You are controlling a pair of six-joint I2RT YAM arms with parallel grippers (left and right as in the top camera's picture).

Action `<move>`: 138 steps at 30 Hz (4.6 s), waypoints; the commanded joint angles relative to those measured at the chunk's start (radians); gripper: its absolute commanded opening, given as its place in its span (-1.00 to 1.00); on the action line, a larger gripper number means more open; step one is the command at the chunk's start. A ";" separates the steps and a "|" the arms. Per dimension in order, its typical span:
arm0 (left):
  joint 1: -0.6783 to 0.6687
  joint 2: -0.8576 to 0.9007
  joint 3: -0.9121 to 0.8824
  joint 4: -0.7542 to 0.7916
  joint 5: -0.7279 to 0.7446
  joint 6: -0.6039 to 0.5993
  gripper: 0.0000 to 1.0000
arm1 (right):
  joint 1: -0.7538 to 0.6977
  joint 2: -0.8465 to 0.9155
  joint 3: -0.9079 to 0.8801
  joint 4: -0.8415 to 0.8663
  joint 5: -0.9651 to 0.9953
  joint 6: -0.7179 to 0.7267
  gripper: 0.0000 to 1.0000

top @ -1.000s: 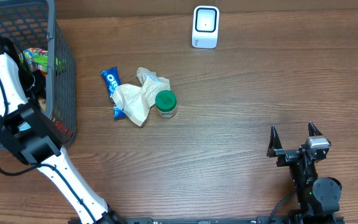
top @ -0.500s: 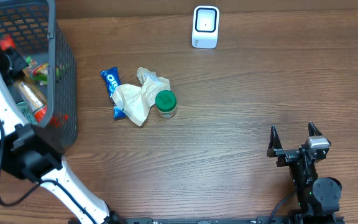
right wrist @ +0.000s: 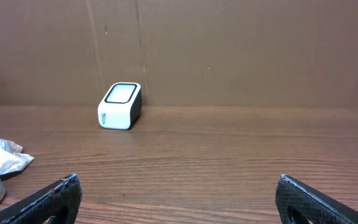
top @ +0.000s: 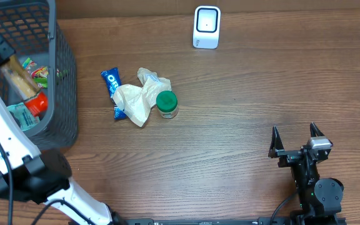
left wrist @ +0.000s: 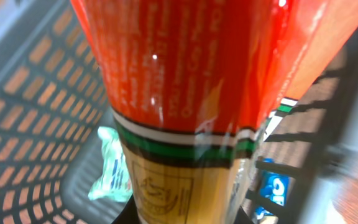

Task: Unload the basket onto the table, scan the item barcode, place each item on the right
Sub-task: 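Lift the spaghetti pack out and lay it beside the Oreo pack, then reach the left gripper into the basket toward the candy bag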

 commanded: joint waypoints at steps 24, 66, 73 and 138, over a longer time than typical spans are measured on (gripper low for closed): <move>-0.484 -0.290 0.125 -0.266 -0.110 -0.097 -0.91 | -0.001 -0.006 -0.010 0.005 0.006 -0.007 1.00; -0.547 -0.121 -0.481 0.131 -0.156 -0.147 0.17 | -0.001 -0.006 -0.010 0.005 0.006 -0.007 1.00; -0.521 -0.121 -0.029 -0.027 -0.235 -0.088 0.42 | -0.001 -0.006 -0.010 0.005 0.006 -0.007 1.00; -0.062 0.654 0.185 0.032 -0.105 -0.257 -0.92 | -0.002 -0.006 -0.010 0.005 0.006 -0.007 1.00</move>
